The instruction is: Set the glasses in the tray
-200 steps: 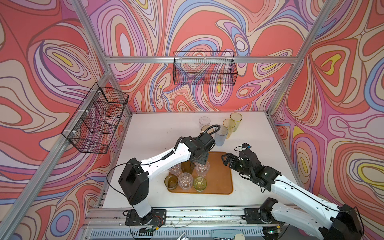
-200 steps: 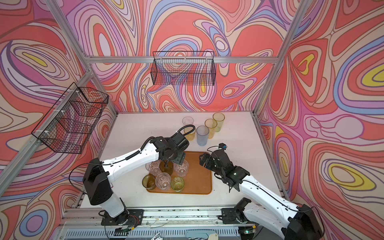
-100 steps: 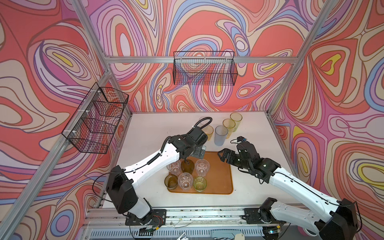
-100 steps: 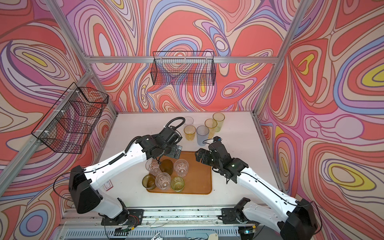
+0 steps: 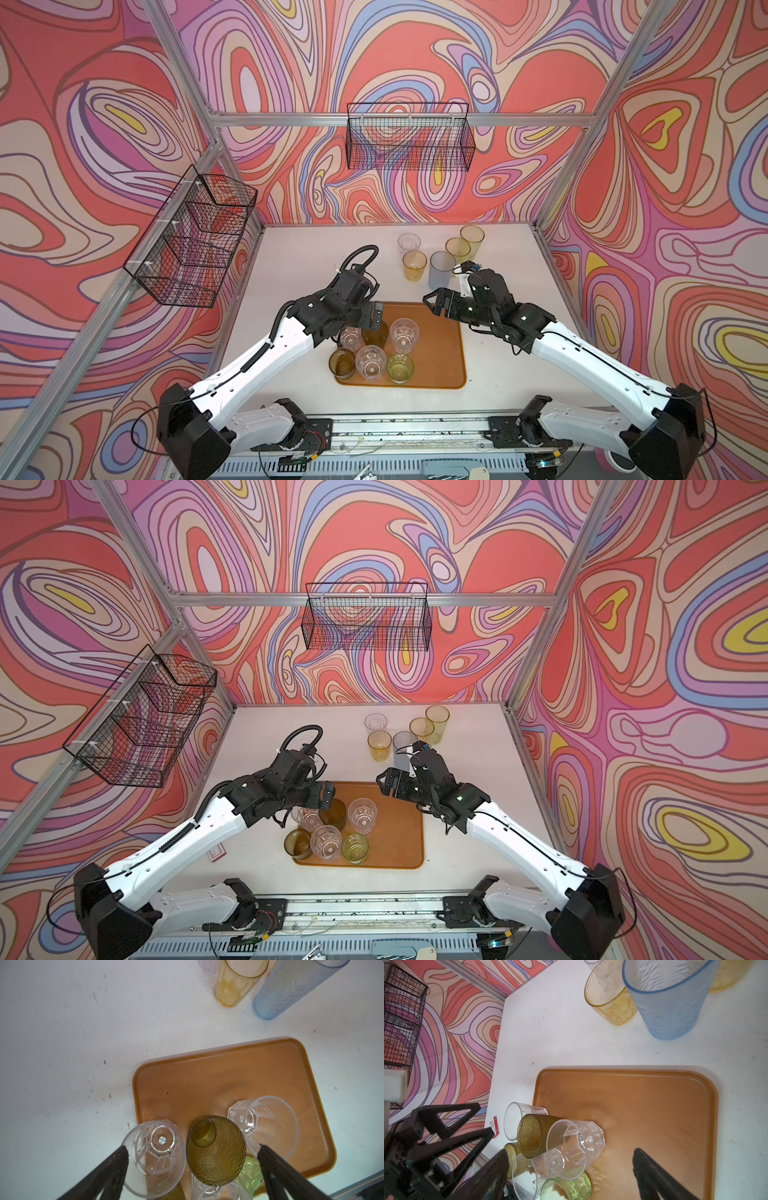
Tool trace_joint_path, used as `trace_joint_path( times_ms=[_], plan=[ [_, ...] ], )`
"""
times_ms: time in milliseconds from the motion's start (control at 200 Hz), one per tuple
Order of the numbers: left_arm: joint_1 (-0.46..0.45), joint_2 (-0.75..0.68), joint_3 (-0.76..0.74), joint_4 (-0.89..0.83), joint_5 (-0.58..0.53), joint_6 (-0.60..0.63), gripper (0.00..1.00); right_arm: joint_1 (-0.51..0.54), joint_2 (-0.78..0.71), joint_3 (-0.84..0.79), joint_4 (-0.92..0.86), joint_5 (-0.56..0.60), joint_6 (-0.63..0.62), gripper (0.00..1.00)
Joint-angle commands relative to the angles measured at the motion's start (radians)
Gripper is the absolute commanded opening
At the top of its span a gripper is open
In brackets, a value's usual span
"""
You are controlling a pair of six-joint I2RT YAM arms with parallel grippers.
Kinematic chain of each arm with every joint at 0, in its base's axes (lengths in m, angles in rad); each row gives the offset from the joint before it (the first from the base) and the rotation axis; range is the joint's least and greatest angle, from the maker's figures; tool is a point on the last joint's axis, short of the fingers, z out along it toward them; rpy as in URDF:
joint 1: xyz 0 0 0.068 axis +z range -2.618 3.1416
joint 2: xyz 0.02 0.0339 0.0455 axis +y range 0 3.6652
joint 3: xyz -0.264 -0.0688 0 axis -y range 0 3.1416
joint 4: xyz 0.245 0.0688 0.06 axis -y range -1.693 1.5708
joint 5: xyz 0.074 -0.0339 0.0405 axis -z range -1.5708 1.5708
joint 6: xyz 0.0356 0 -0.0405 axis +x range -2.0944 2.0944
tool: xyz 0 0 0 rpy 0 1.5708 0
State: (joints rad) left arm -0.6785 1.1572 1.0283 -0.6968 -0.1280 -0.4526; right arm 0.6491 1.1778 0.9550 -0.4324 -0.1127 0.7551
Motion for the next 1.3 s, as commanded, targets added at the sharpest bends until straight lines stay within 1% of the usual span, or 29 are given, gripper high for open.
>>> trace_joint_path(
  times_ms=[0,245,321,451,521,556,631,706,806,896,972,1112,1292],
  plan=[
    [0.019,-0.062,-0.055,0.051,0.045,-0.026,1.0,0.021,0.076,0.07,0.012,0.006,-0.028,0.96],
    [0.06,-0.118,-0.154,0.134,0.133,-0.068,1.0,0.029,0.292,0.24,-0.002,0.022,-0.055,0.96],
    [0.066,-0.112,-0.171,0.168,0.168,-0.072,1.0,0.029,0.369,0.32,-0.028,0.002,-0.064,0.96],
    [0.072,-0.105,-0.174,0.189,0.168,-0.073,1.0,0.029,0.518,0.474,-0.091,-0.027,-0.095,0.92],
    [0.073,-0.109,-0.175,0.204,0.163,-0.071,1.0,0.029,0.583,0.553,-0.128,-0.023,-0.11,0.9],
    [0.073,-0.113,-0.177,0.208,0.151,-0.068,1.0,0.029,0.624,0.583,-0.136,-0.013,-0.117,0.89],
    [0.075,-0.117,-0.18,0.211,0.125,-0.059,1.0,0.026,0.679,0.643,-0.157,0.008,-0.131,0.84],
    [0.076,-0.118,-0.179,0.209,0.093,-0.056,1.0,0.026,0.734,0.708,-0.186,0.027,-0.162,0.82],
    [0.076,-0.122,-0.188,0.223,0.082,-0.057,1.0,0.019,0.806,0.802,-0.247,0.09,-0.204,0.75],
    [0.077,-0.124,-0.195,0.237,0.076,-0.058,1.0,0.001,0.849,0.867,-0.289,0.113,-0.223,0.73],
    [0.077,-0.122,-0.195,0.244,0.074,-0.057,1.0,-0.014,0.87,0.892,-0.289,0.12,-0.234,0.67],
    [0.078,-0.115,-0.2,0.259,0.072,-0.062,1.0,-0.032,0.919,0.97,-0.338,0.151,-0.262,0.64],
    [0.077,-0.111,-0.197,0.27,0.085,-0.066,1.0,-0.052,0.959,1.016,-0.353,0.157,-0.289,0.63]
  ],
)
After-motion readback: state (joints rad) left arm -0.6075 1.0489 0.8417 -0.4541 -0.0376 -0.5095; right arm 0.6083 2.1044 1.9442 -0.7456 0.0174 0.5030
